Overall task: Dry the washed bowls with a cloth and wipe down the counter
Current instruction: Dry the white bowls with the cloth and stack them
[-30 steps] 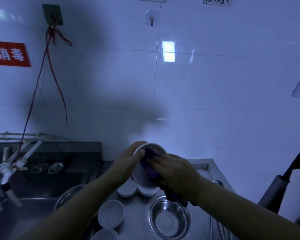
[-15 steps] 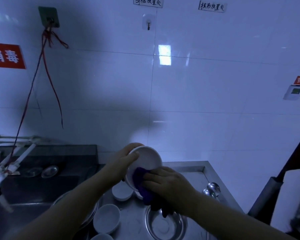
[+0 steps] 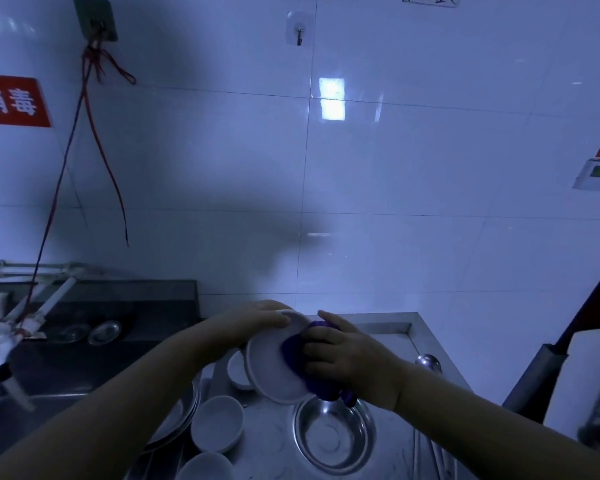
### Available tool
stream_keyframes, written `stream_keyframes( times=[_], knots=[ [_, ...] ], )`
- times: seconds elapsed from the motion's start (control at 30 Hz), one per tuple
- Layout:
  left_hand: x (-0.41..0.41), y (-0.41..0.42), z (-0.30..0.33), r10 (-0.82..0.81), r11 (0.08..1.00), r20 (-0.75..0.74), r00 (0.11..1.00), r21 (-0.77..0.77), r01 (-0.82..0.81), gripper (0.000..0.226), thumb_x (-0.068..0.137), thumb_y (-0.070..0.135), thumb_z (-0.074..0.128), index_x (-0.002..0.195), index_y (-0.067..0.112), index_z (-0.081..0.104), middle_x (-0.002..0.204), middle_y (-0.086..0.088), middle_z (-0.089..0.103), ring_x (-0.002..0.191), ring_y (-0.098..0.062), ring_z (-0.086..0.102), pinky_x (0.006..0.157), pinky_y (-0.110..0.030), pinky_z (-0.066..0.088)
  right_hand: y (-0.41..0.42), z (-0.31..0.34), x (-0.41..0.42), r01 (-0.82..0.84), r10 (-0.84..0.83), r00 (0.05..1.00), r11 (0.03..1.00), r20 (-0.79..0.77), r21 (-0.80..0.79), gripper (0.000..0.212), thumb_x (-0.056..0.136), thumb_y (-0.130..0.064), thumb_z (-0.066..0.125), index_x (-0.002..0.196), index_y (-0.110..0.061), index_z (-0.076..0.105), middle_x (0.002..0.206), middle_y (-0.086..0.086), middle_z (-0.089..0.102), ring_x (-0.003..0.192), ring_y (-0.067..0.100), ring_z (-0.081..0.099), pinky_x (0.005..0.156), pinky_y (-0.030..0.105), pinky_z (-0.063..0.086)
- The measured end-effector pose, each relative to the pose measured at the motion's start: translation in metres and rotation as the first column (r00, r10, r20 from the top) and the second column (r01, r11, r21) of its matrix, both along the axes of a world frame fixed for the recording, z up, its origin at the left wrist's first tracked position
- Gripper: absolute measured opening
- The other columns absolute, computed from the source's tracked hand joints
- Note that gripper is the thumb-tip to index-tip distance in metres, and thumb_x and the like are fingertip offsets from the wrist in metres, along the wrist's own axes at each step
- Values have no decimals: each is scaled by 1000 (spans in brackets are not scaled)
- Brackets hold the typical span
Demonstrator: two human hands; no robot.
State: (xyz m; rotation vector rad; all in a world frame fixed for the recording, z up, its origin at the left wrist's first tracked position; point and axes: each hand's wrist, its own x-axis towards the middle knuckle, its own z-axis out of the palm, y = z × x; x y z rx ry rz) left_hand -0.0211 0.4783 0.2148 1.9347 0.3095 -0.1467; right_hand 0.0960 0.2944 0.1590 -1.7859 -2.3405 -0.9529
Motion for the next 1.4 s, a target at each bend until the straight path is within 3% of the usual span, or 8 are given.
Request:
stream_keyframes(
  times=[0.1, 0.2, 0.4, 0.57, 0.7, 0.9, 1.23, 1.4],
  knots=[
    [-1, 10, -9, 47, 928, 47, 998, 367, -61, 56, 91, 40, 54, 141, 24, 34, 136, -6, 48, 111, -16, 52, 76, -19, 44, -5, -9, 0, 98, -110, 987, 990, -120, -105, 17, 78, -26, 71, 95, -22, 70, 102, -4, 69, 103, 21, 61, 87, 39, 51],
    [-15, 13, -21, -186, 585, 250, 950, 805, -98, 57, 82, 57, 52, 134, 37, 40, 133, 9, 50, 118, -4, 39, 89, -19, 30, -12, -11, 2, 199, -254, 909, 961, -330, -190, 30, 74, -22, 78, 102, -18, 68, 104, -1, 68, 102, 22, 59, 80, 36, 54],
    [-21, -14, -26, -604, 132, 113, 789, 990, -41, 27, 78, 32, 69, 104, 32, 64, 98, 13, 68, 95, -8, 60, 87, -19, 37, -15, -7, 2, 218, -299, 797, 953, -525, -211, 31, 83, -18, 70, 113, -17, 62, 113, 0, 64, 109, 12, 51, 92, 28, 47],
    [-18, -7, -28, -394, 581, 211, 895, 811, 64, 18, 89, 18, 57, 104, 17, 65, 102, 2, 63, 92, -13, 56, 77, -23, 41, -19, 1, -2, 228, -157, 696, 974, -700, 8, 38, 78, -13, 73, 115, -13, 63, 114, 1, 64, 107, 13, 56, 92, 29, 48],
    [-24, -13, -32, 33, 994, 333, 942, 89, -66, 23, 84, -9, 55, 97, 6, 66, 86, -4, 67, 79, -10, 61, 70, -21, 48, -18, 3, -1, 445, 108, 501, 819, -859, 363, 47, 72, -6, 73, 113, -23, 59, 112, -9, 62, 104, 12, 58, 89, 25, 49],
    [-9, -41, -39, 281, 870, 347, 895, -485, -85, 26, 83, 2, 59, 109, 0, 63, 104, -25, 67, 94, -34, 63, 84, -42, 49, 10, 6, -19, 485, 100, 371, 827, -923, 284, 68, 80, -75, 44, 132, -31, 44, 134, -6, 48, 123, 9, 40, 102, 21, 34],
    [-3, -45, -24, 238, 882, 407, 882, -472, -20, 20, 90, 11, 51, 104, 10, 66, 90, -10, 72, 76, -19, 68, 64, -27, 54, 26, 14, -42, 486, 101, 651, 706, -752, 515, 32, 88, -28, 49, 117, -38, 58, 131, -12, 51, 124, 23, 45, 95, 51, 42],
    [-4, -42, -26, 268, 878, 399, 877, -477, -52, 22, 81, 12, 60, 101, 11, 68, 100, -15, 71, 95, -31, 65, 82, -41, 52, 31, 43, -36, 591, 359, 77, 735, -930, 333, 30, 86, -10, 48, 86, -26, 73, 99, -16, 68, 104, 16, 57, 90, 36, 47]
  ],
)
